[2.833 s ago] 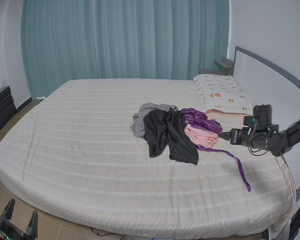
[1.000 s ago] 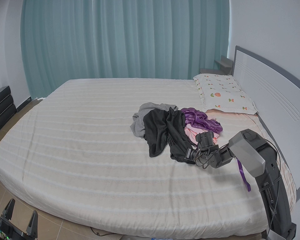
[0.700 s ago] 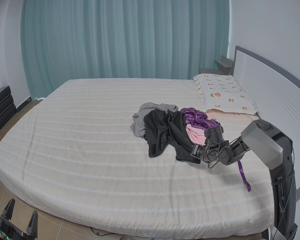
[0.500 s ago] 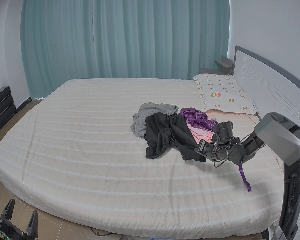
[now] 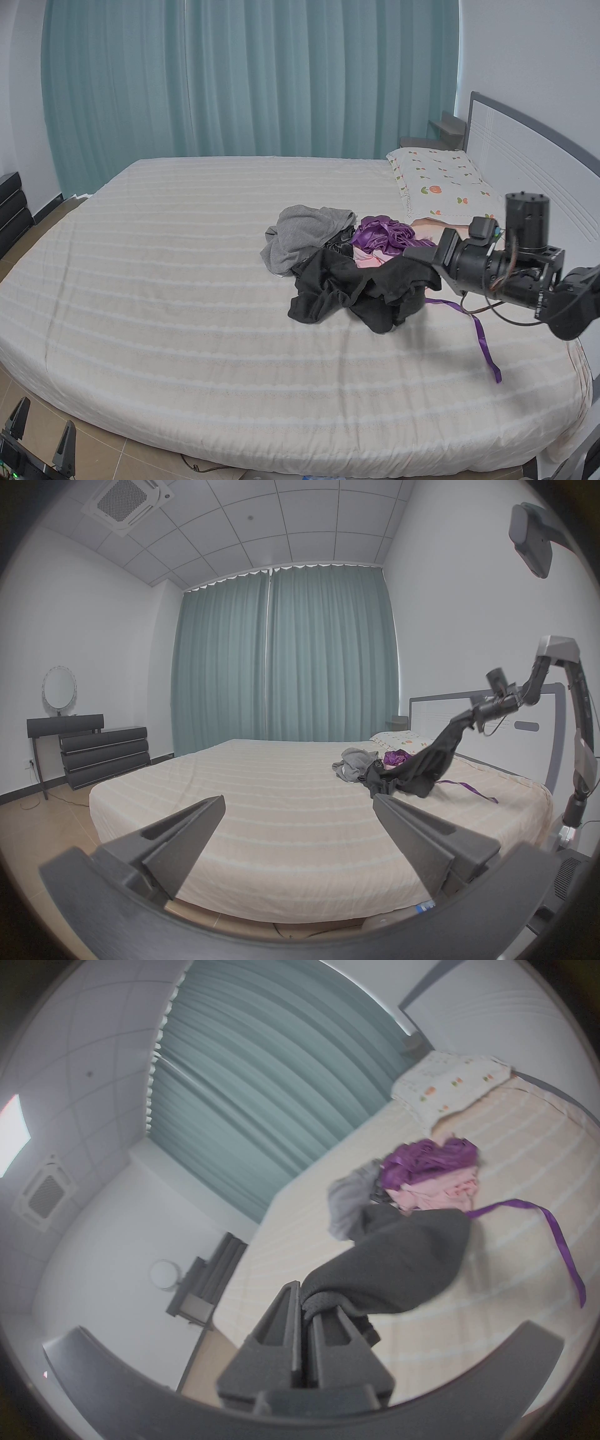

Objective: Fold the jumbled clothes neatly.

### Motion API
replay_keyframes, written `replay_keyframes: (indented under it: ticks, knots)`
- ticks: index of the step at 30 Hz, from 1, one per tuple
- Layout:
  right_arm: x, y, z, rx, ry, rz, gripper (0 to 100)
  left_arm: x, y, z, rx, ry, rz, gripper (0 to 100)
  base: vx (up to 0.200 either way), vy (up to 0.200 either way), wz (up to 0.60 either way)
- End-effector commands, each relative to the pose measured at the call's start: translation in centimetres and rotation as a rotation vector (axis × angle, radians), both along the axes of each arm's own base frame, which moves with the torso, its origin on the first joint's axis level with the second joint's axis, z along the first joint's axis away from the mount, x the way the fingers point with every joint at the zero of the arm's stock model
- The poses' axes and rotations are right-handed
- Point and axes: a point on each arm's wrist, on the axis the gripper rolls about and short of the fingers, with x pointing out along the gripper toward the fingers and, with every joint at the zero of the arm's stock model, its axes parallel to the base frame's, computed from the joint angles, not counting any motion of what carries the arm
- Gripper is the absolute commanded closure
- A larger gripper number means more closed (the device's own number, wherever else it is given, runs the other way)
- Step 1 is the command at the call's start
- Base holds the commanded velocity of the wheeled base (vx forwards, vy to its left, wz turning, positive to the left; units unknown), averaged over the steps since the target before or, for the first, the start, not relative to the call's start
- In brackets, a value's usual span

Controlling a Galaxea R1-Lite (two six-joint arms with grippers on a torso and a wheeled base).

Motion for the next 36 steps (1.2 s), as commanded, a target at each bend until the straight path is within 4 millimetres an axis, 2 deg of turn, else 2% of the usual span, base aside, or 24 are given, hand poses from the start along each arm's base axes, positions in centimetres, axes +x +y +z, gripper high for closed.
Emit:
replay_keyframes:
  ticks: [1, 7, 18, 19, 20, 21, 22, 25, 26, 27, 29, 32, 36]
  knots:
    - [-6.8, -1.0, 6.9, 0.129, -0.214, 0.088, 100, 0.0, 0.0, -0.5, 0.000, 0.006, -0.001, 0, 0.000, 0.000, 0.00]
    - [-8.2, -1.7, 7.7, 0.148, -0.247, 0.113, 100, 0.1, 0.0, -0.5, 0.000, 0.004, -0.020, 0, 0.000, 0.000, 0.00]
    - [-8.3, -1.6, 7.6, 0.147, -0.244, 0.119, 100, 0.0, -0.1, -0.1, 0.066, -0.029, -0.042, 0, 0.000, 0.000, 0.00]
    - [-8.3, -1.7, 7.6, 0.147, -0.244, 0.118, 100, -0.5, -0.1, 2.2, 0.045, -0.133, -0.043, 0, 0.000, 0.000, 0.00]
    - [-8.3, -1.7, 7.5, 0.146, -0.243, 0.118, 100, -1.3, -0.1, 5.4, 0.008, -0.253, -0.037, 0, 0.000, 0.000, 0.00]
    - [-8.3, -1.7, 7.5, 0.147, -0.242, 0.118, 100, -1.5, -0.1, 6.9, -0.016, -0.290, -0.039, 0, 0.000, 0.000, 0.00]
    - [-8.2, -1.6, 7.4, 0.145, -0.238, 0.117, 100, -0.4, -0.1, 8.9, -0.046, -0.242, -0.052, 0, 0.000, 0.000, 0.00]
    - [-8.1, -1.6, 7.3, 0.142, -0.232, 0.116, 100, 2.0, -0.1, 8.0, 0.020, -0.064, -0.065, 0, 0.000, 0.000, 0.00]
    - [-8.1, -1.6, 7.2, 0.142, -0.231, 0.116, 100, 2.8, -0.2, 7.0, 0.053, 0.010, -0.087, 0, 0.000, 0.000, 0.00]
    - [-8.1, -1.6, 7.2, 0.142, -0.231, 0.116, 100, 3.0, -0.2, 6.7, 0.054, 0.028, -0.096, 0, 0.000, 0.000, 0.00]
    - [-8.0, -1.7, 7.3, 0.137, -0.237, 0.111, 100, 4.2, -0.4, 5.8, 0.047, 0.138, -0.198, 0, 0.000, 0.000, 0.00]
    - [-8.0, -1.7, 7.5, 0.137, -0.246, 0.108, 100, 5.4, -0.7, 5.4, 0.025, 0.239, -0.283, 0, 0.000, 0.000, 0.00]
    - [-7.7, -1.7, 7.9, 0.141, -0.259, 0.104, 100, 8.4, -1.2, 5.5, 0.011, 0.392, -0.337, 0, 0.000, 0.000, 0.00]
